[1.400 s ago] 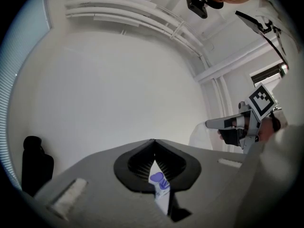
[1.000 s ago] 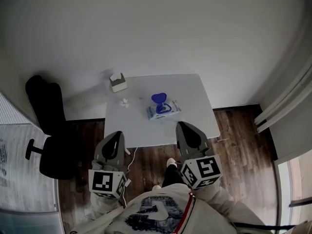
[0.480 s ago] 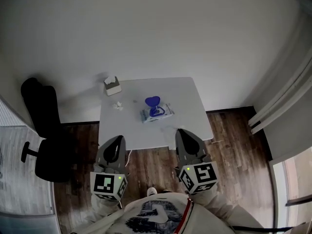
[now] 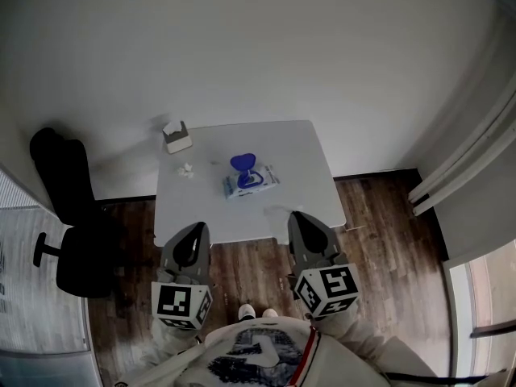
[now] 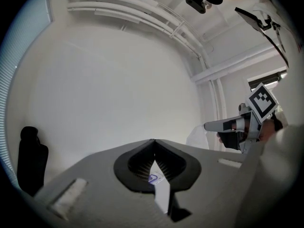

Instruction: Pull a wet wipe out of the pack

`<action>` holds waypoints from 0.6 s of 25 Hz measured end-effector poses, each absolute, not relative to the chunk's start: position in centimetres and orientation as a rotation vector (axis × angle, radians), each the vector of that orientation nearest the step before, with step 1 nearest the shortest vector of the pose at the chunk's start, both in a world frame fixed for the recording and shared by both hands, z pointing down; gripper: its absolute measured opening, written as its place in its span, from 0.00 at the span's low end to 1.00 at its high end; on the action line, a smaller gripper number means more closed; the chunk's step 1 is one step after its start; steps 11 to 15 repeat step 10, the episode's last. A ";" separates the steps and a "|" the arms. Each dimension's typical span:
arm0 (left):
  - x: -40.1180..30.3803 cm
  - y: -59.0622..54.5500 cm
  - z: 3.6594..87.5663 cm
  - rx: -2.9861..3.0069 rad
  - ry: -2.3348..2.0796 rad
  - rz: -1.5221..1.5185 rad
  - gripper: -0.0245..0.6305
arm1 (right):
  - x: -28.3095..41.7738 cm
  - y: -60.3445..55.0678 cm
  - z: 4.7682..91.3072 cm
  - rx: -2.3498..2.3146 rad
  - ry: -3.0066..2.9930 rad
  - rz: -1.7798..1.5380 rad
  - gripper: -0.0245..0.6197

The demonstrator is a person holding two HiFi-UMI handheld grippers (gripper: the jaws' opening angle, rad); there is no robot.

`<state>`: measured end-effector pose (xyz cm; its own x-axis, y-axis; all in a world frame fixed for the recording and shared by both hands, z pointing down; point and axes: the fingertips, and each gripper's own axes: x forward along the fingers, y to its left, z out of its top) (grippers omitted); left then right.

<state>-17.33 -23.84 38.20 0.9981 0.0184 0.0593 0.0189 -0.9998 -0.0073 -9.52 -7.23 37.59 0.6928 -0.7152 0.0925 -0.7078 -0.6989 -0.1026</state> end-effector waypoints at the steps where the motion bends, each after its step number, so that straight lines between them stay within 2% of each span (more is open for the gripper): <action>1: -17.2 -23.6 38.1 -3.131 -0.028 -0.089 0.04 | -9.4 -7.1 37.4 -2.834 1.194 -0.184 0.05; 15: -14.8 -22.0 38.1 -3.131 -0.051 -0.086 0.04 | -7.7 -6.0 37.6 -2.817 1.205 -0.186 0.05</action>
